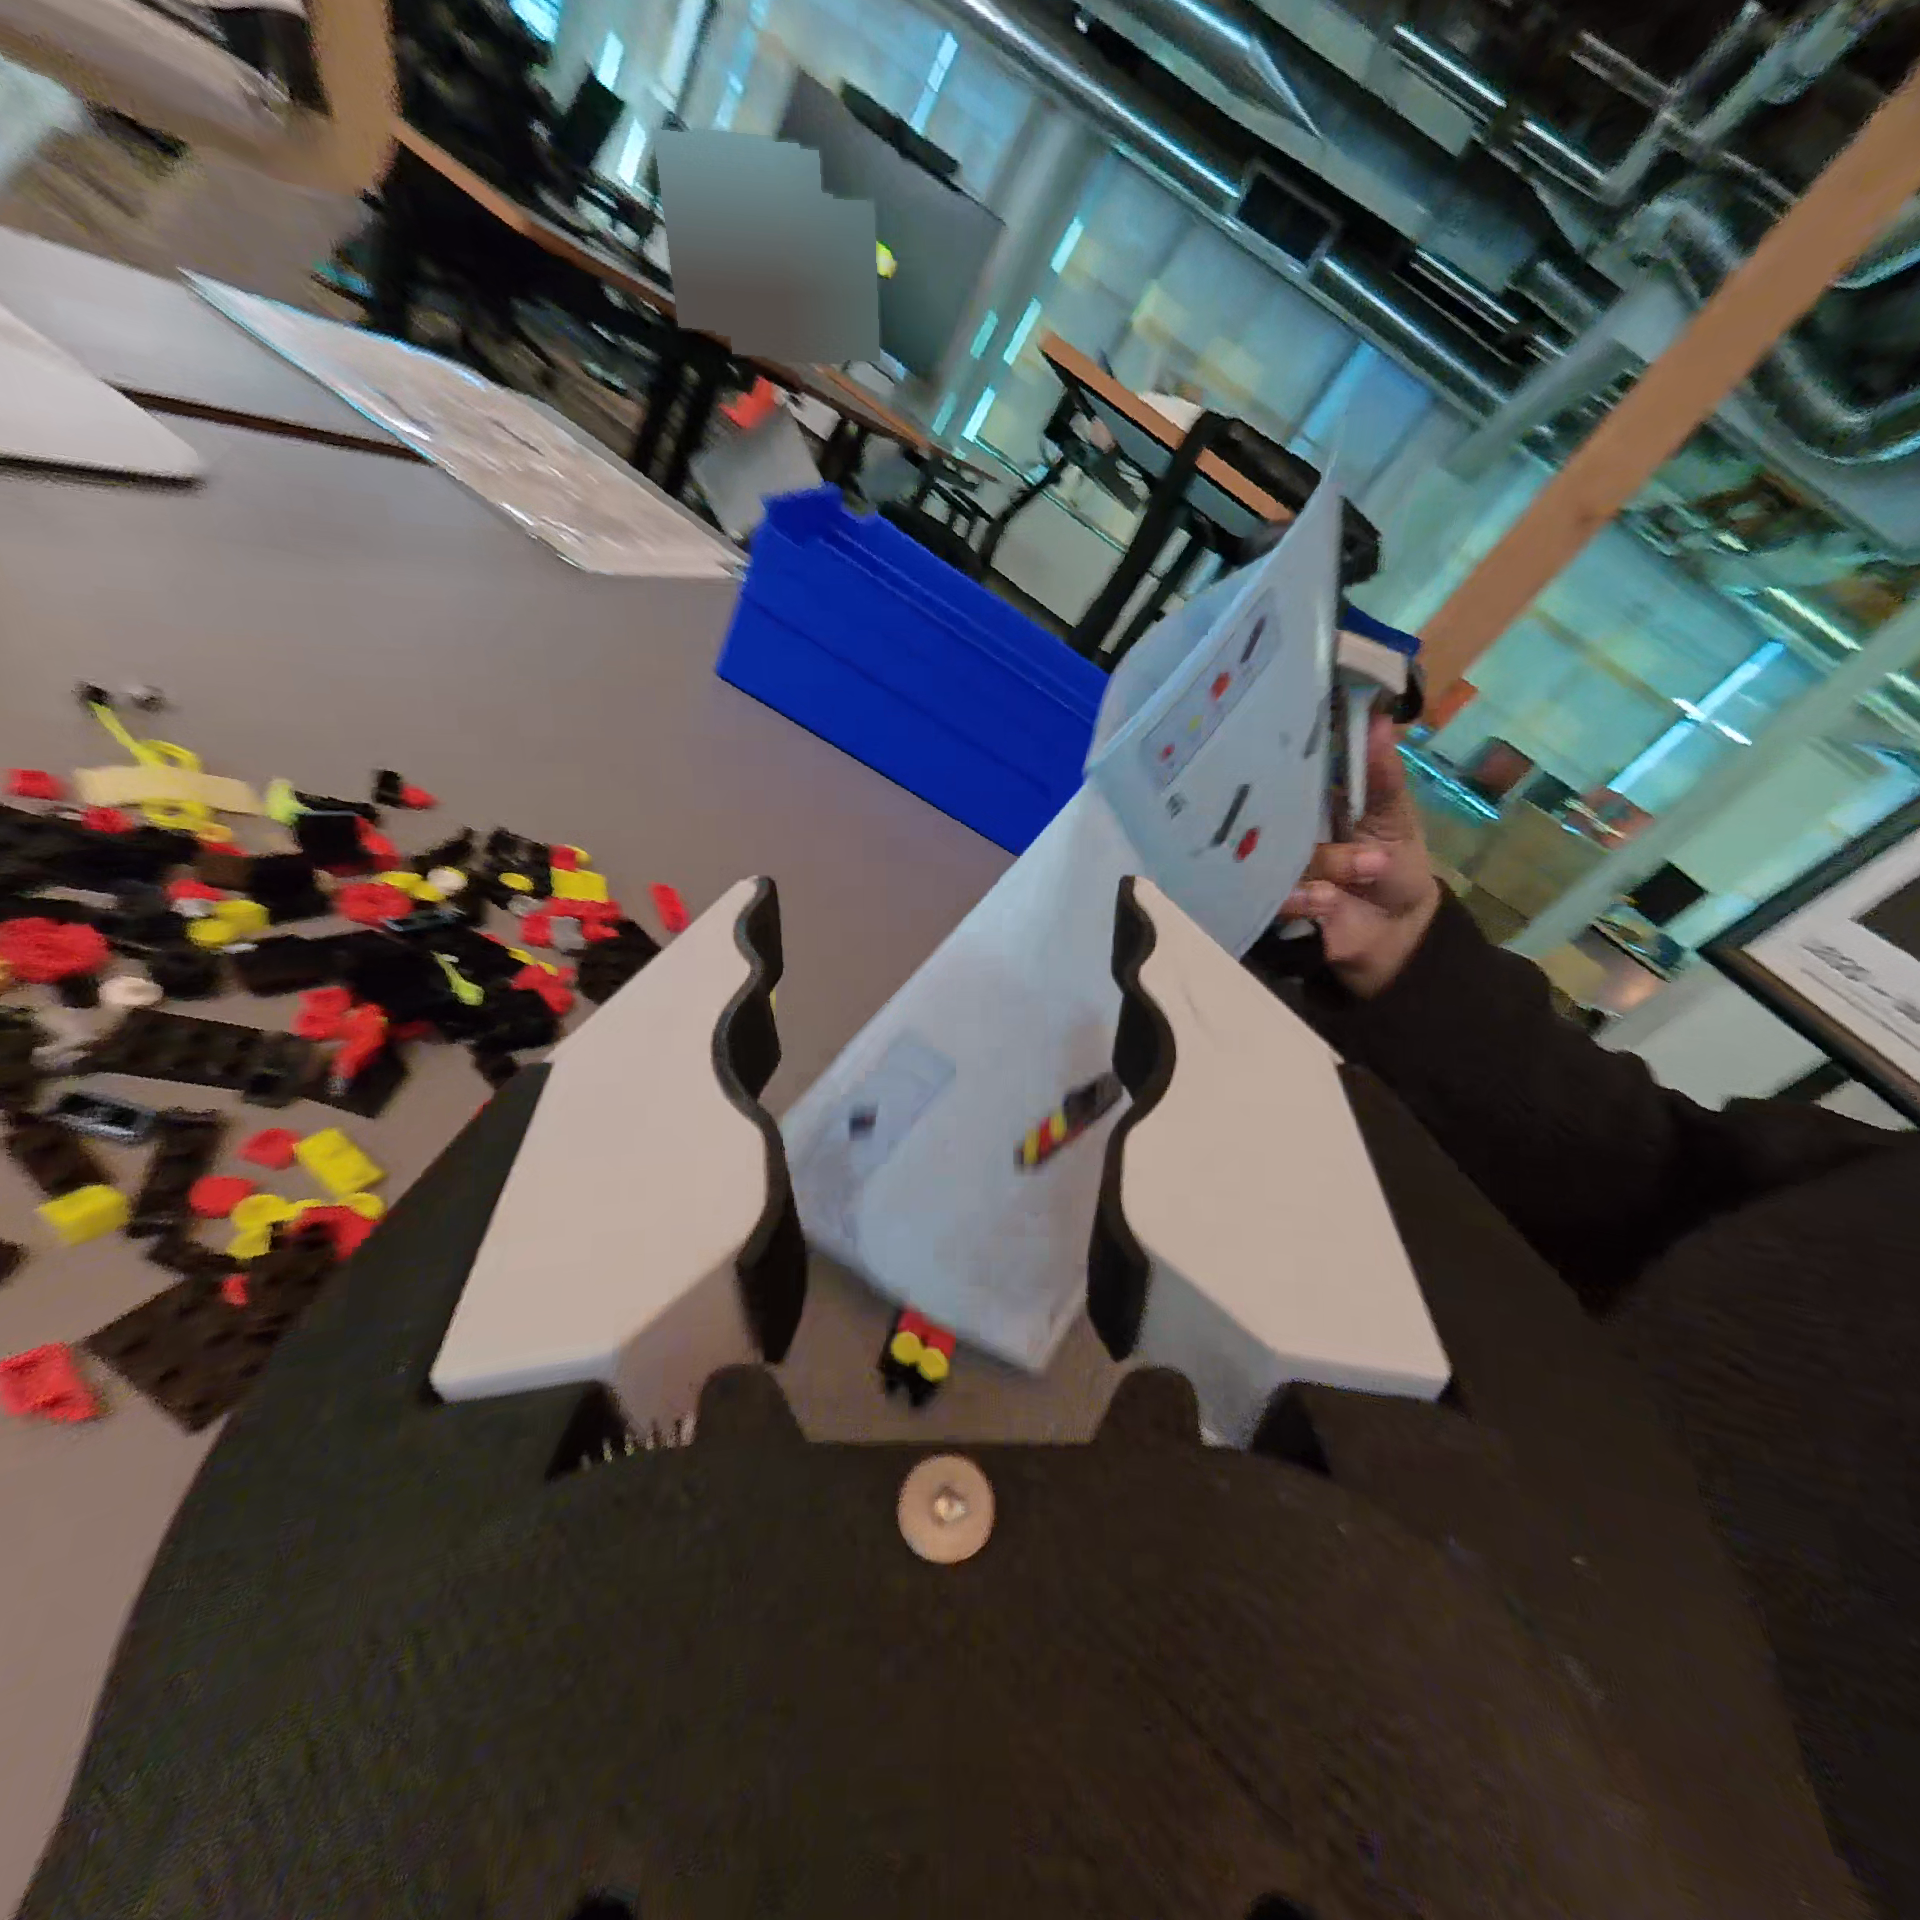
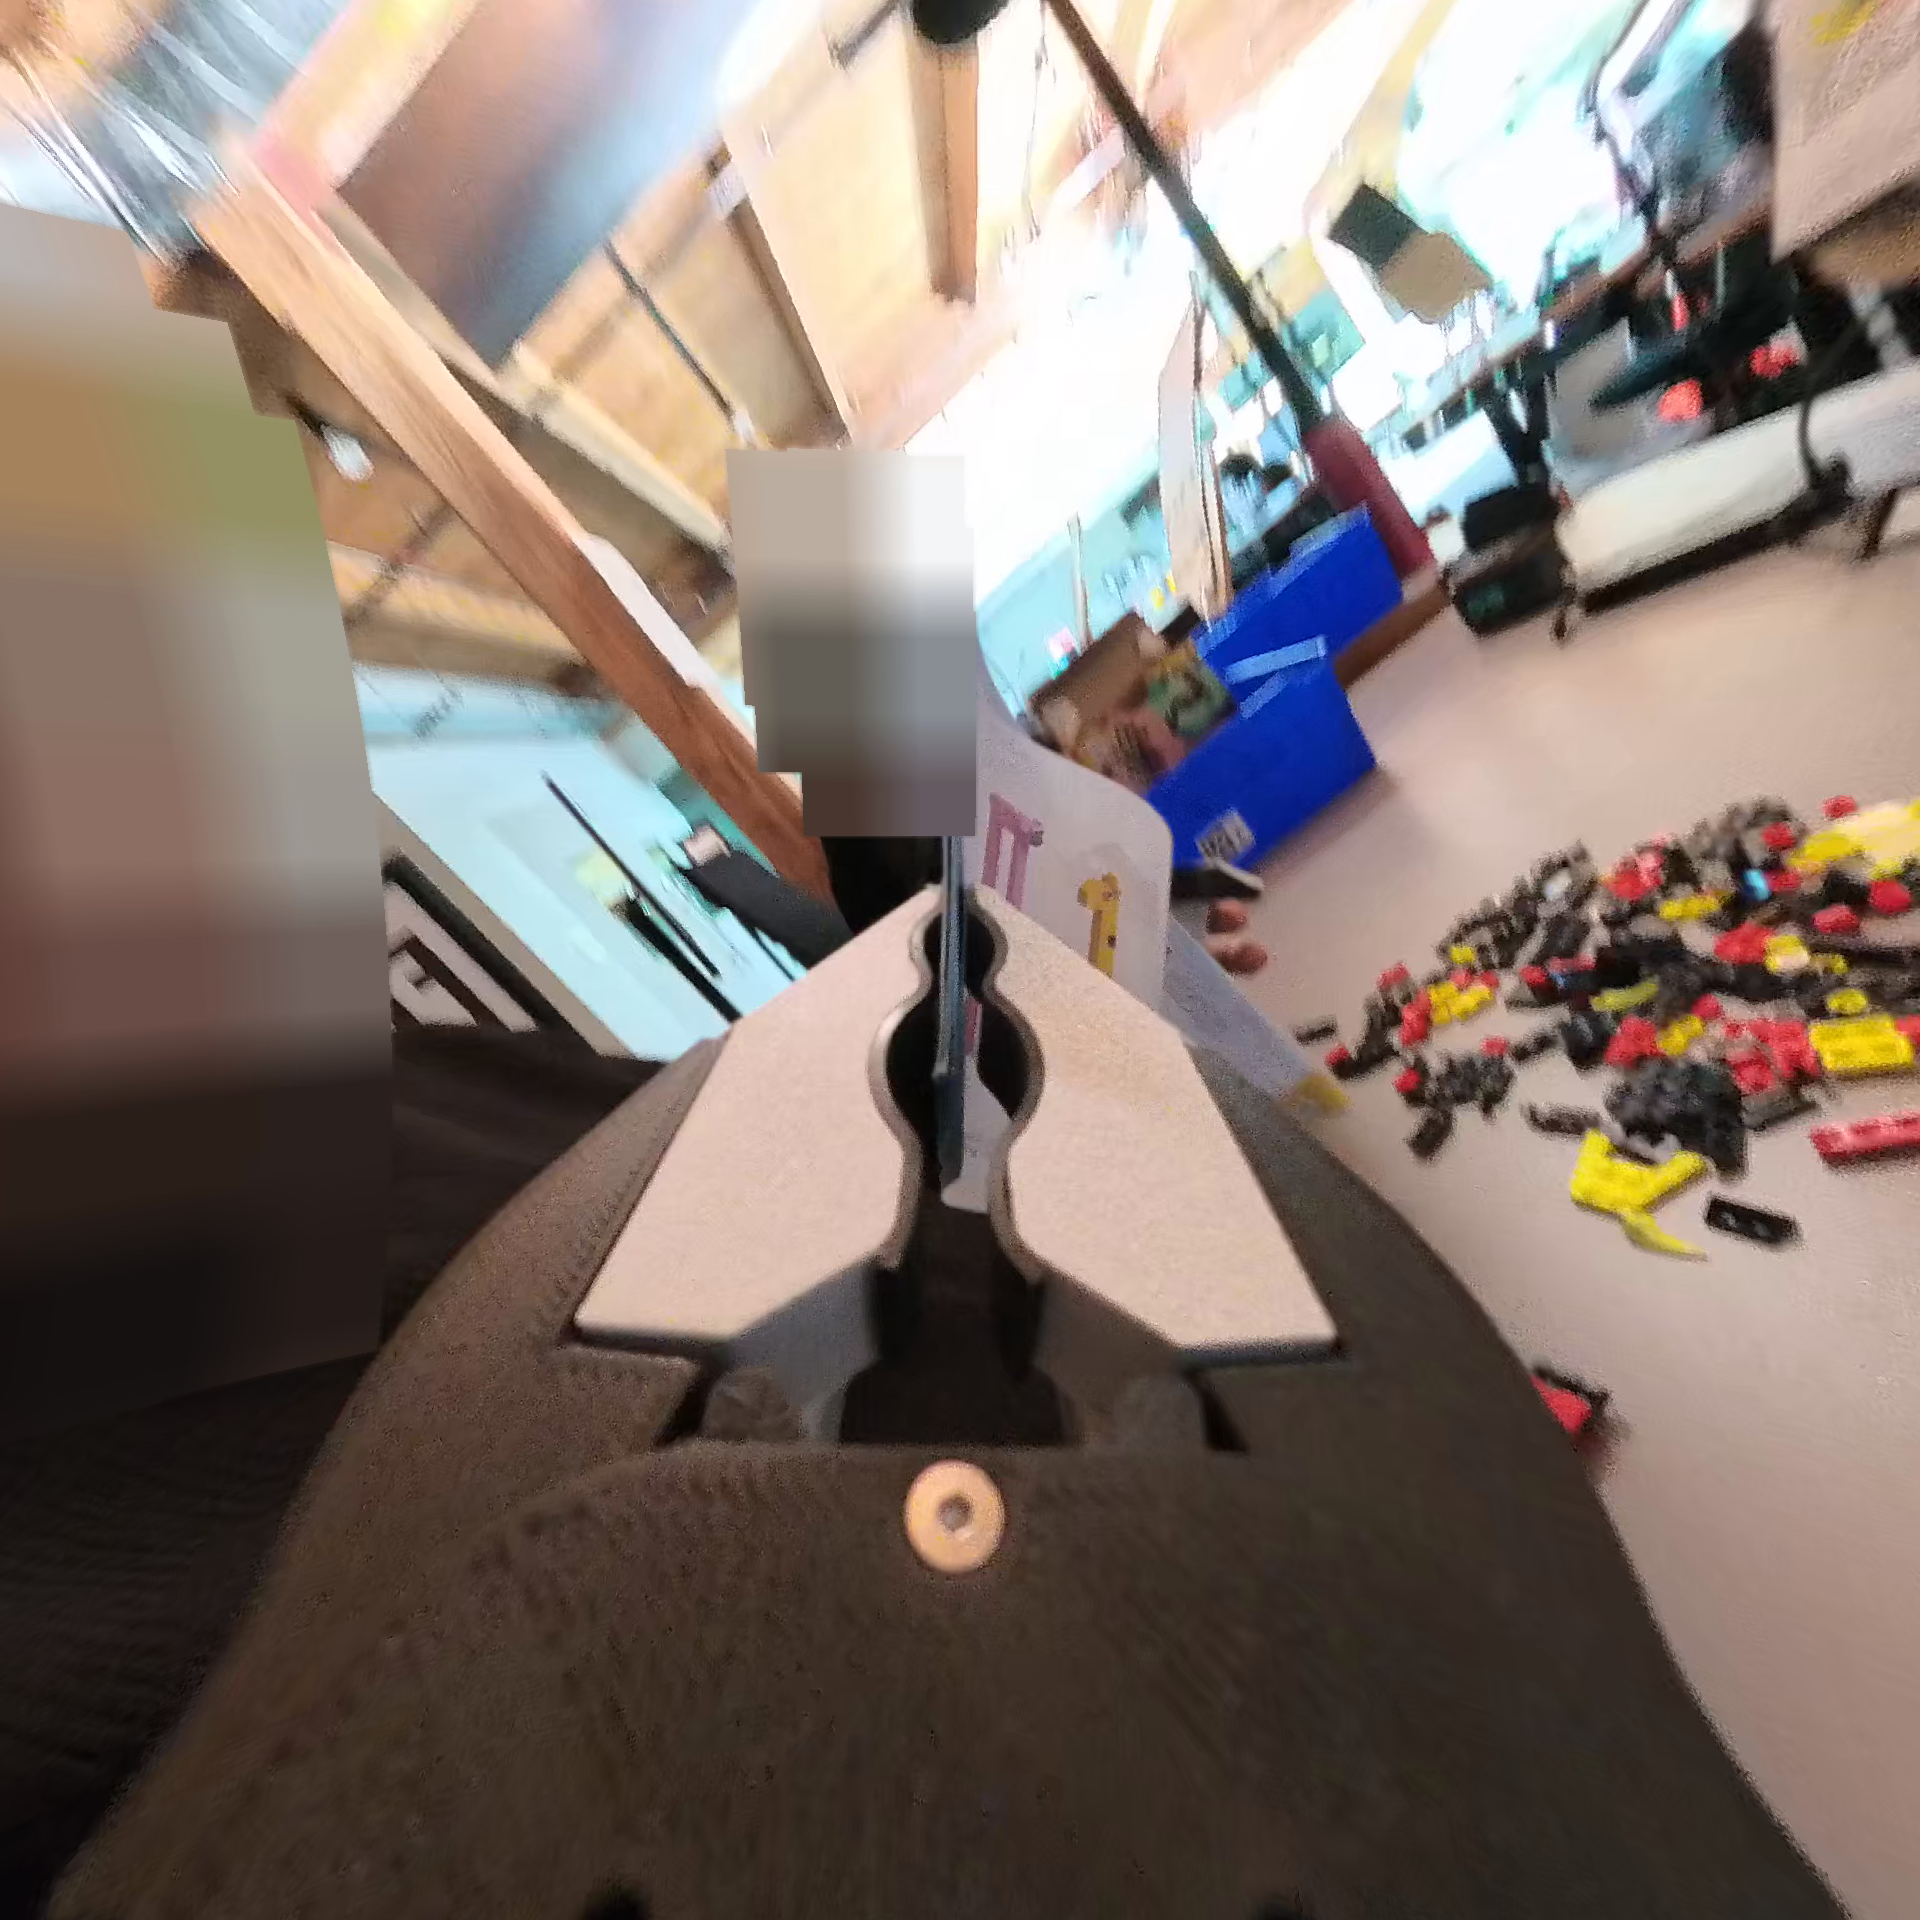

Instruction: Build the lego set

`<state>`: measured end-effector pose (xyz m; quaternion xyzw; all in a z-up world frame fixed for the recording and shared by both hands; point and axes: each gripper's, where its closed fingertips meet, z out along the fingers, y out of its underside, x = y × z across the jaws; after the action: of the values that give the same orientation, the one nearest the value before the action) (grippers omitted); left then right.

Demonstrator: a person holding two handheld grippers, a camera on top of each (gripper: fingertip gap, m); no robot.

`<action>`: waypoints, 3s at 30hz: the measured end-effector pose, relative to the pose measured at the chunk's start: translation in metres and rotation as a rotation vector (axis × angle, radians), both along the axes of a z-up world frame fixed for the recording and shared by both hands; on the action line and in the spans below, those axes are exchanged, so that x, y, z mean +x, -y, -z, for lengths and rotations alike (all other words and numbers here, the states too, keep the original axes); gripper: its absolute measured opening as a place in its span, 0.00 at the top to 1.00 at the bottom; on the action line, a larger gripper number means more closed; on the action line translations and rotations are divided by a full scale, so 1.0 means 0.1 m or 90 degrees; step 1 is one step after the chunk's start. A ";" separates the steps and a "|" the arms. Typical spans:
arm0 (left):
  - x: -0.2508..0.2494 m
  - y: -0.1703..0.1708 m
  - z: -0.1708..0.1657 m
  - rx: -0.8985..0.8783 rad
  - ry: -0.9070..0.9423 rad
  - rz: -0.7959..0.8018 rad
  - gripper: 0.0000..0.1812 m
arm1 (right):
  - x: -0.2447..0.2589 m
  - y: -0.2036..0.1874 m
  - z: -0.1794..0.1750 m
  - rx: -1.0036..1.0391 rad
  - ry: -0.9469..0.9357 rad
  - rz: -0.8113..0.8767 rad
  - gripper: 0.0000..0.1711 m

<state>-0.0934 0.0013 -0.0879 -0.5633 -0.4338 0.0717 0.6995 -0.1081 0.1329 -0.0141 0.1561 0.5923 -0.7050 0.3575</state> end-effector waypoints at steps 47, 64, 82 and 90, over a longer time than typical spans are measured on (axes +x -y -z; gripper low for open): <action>0.46 -0.66 -0.47 0.050 -0.101 0.031 0.85 | 0.55 0.48 -0.05 -0.085 -0.007 0.009 1.00; 0.51 -0.63 -0.52 0.064 -0.117 0.051 0.85 | 0.51 0.39 -0.13 -0.114 0.020 -0.014 1.00; 0.54 -0.62 -0.57 0.096 -0.124 0.074 0.81 | 0.53 0.36 -0.17 -0.111 0.009 -0.025 1.00; 0.56 -0.62 -0.59 0.100 -0.135 0.078 0.86 | 0.53 0.37 -0.16 -0.108 0.008 -0.024 1.00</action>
<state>-0.0373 0.0629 -0.0285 -0.5216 -0.3269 0.0538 0.7862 -0.0549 0.0961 0.0018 0.1188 0.5308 -0.7449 0.3863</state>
